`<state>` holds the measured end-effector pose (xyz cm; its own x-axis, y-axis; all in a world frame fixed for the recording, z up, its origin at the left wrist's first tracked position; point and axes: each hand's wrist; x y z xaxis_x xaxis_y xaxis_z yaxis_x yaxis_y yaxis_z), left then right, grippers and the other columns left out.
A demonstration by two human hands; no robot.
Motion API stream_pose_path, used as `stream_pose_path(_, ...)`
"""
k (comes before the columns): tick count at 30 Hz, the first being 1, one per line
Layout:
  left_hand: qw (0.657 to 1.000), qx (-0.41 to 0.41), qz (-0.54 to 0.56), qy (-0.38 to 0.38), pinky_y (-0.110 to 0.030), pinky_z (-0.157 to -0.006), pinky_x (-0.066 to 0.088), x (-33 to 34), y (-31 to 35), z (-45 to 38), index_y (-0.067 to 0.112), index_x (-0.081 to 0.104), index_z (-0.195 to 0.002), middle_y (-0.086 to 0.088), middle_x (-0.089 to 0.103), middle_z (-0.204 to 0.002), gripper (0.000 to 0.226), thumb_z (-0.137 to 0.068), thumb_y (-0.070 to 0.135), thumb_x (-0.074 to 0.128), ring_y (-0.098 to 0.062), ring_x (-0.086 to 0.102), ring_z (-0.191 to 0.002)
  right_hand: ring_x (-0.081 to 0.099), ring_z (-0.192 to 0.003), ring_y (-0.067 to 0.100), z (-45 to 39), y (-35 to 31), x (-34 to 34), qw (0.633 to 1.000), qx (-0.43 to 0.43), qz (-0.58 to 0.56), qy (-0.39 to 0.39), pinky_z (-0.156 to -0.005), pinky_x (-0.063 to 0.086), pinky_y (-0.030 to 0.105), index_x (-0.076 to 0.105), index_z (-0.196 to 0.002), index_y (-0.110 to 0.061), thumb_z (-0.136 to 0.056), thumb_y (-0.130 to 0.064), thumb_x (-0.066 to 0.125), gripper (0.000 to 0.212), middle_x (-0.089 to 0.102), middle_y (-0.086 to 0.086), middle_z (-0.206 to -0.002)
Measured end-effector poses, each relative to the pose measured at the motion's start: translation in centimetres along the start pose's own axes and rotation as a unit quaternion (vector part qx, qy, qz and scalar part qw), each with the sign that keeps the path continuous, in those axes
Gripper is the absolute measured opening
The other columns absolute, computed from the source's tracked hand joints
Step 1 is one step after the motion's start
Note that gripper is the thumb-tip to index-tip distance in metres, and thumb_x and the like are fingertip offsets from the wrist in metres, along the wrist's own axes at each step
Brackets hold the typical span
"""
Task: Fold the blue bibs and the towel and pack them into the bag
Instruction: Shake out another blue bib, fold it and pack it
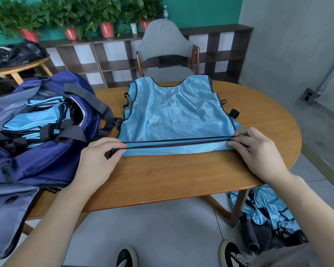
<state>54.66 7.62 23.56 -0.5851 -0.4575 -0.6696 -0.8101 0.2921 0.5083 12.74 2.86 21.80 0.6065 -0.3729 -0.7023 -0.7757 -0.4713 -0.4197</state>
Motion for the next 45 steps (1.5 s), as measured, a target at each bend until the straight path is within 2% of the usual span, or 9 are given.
stream_pose_path(6, 1.000, 0.009, 0.005, 0.015, -0.032, -0.084, 0.054, -0.1, -0.1, 0.0, 0.018, 0.082, -0.094, 0.008, 0.074, -0.103, 0.015, -0.084, 0.008, 0.079, -0.010, 0.067, -0.100, 0.067, -0.084, 0.013, 0.0, -0.7, -0.1, 1.000, 0.011, 0.005, 0.019, -0.077, 0.055, 0.028, 0.080, -0.092, -0.010, -0.086, -0.036, 0.072, 0.029, 0.068, -0.002, -0.102)
stream_pose_path(10, 1.000, 0.004, 0.017, 0.010, -0.027, -0.081, 0.053, -0.5, -0.1, 0.1, 0.019, 0.082, -0.094, 0.009, 0.074, -0.102, 0.015, -0.084, 0.008, 0.079, -0.007, 0.068, -0.099, 0.068, -0.094, 0.014, -0.1, -0.5, -0.1, 1.000, -0.007, 0.006, -0.005, -0.086, 0.055, 0.029, 0.081, -0.096, -0.012, -0.087, -0.034, 0.071, 0.026, 0.071, 0.000, -0.104)
stream_pose_path(14, 1.000, -0.004, 0.026, 0.017, -0.023, -0.087, 0.053, -1.0, 0.0, 0.0, 0.018, 0.081, -0.096, 0.008, 0.074, -0.101, 0.016, -0.084, 0.008, 0.080, -0.004, 0.068, -0.098, 0.066, -0.100, 0.015, -0.2, 0.2, 0.2, 1.000, -0.023, 0.021, -0.007, -0.096, 0.040, 0.010, 0.080, -0.100, -0.011, -0.088, -0.016, 0.074, 0.014, 0.070, 0.002, -0.110)
stream_pose_path(19, 0.999, -0.012, 0.024, 0.025, -0.029, -0.094, 0.052, -1.3, -0.1, -0.1, 0.016, 0.081, -0.095, 0.007, 0.075, -0.101, 0.015, -0.085, 0.004, 0.078, -0.008, 0.069, -0.099, 0.066, -0.094, 0.011, -0.2, 0.2, 0.0, 0.999, -0.004, 0.021, 0.037, -0.093, 0.043, 0.011, 0.081, -0.091, -0.011, -0.082, -0.016, 0.081, 0.010, 0.072, 0.002, -0.103)
stream_pose_path(22, 0.999, -0.013, 0.019, 0.026, -0.029, -0.098, 0.051, -1.3, 0.0, -0.1, 0.017, 0.081, -0.095, 0.008, 0.075, -0.102, 0.016, -0.086, 0.005, 0.076, -0.008, 0.069, -0.102, 0.061, -0.089, 0.004, -0.2, 0.1, 0.0, 0.997, 0.012, 0.012, 0.069, -0.091, 0.040, 0.001, 0.081, -0.085, -0.009, -0.076, -0.020, 0.086, 0.015, 0.073, 0.003, -0.097)
stream_pose_path(30, 0.998, -0.035, 0.023, 0.041, -0.008, -0.094, 0.044, -1.3, 0.5, -0.6, 0.019, 0.079, -0.100, 0.012, 0.073, -0.102, 0.016, -0.089, 0.008, 0.074, 0.002, 0.065, -0.100, 0.065, -0.101, 0.016, -1.0, 0.9, -0.1, 0.999, 0.012, 0.001, 0.040, -0.101, 0.036, 0.004, 0.079, -0.099, -0.007, -0.088, -0.001, 0.074, 0.014, 0.072, 0.005, -0.109)
stream_pose_path(35, 0.989, -0.086, 0.088, 0.083, -0.005, -0.085, 0.046, -1.4, 1.8, -1.9, 0.030, 0.072, -0.105, 0.016, 0.071, -0.100, 0.024, -0.093, 0.010, 0.071, 0.001, 0.065, -0.092, 0.059, -0.094, 0.001, -2.2, -0.4, -1.2, 0.995, 0.053, -0.051, 0.073, -0.091, 0.040, 0.003, 0.077, -0.098, -0.014, -0.089, -0.003, 0.072, 0.015, 0.072, -0.002, -0.102)
stream_pose_path(41, 0.996, -0.040, 0.042, 0.070, -0.013, -0.091, 0.046, -5.1, 4.3, -7.3, 0.045, 0.068, -0.103, 0.022, 0.070, -0.101, 0.027, -0.097, 0.018, 0.065, 0.001, 0.065, -0.093, 0.059, -0.085, 0.010, -6.5, -3.0, -6.6, 0.988, 0.081, -0.078, 0.103, -0.077, 0.041, 0.001, 0.075, -0.094, -0.016, -0.089, -0.010, 0.074, 0.008, 0.069, -0.002, -0.092)
stream_pose_path(45, 0.996, -0.003, -0.011, 0.088, -0.004, -0.085, 0.039, -10.7, 8.3, -12.2, 0.017, 0.076, -0.107, -0.001, 0.074, -0.107, 0.017, -0.099, 0.013, 0.061, -0.010, 0.062, -0.093, 0.059, -0.076, -0.004, -10.1, -5.6, -12.6, 0.986, 0.065, -0.091, 0.127, -0.069, 0.041, 0.004, 0.070, -0.081, -0.023, -0.084, -0.019, 0.080, 0.012, 0.066, -0.015, -0.078)
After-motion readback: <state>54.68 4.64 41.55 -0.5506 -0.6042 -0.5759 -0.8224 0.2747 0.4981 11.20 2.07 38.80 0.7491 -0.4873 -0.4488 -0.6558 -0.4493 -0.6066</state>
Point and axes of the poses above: each hand's wrist, its own z-axis away from the middle knuckle, its own x-axis out of the palm, y = z × x
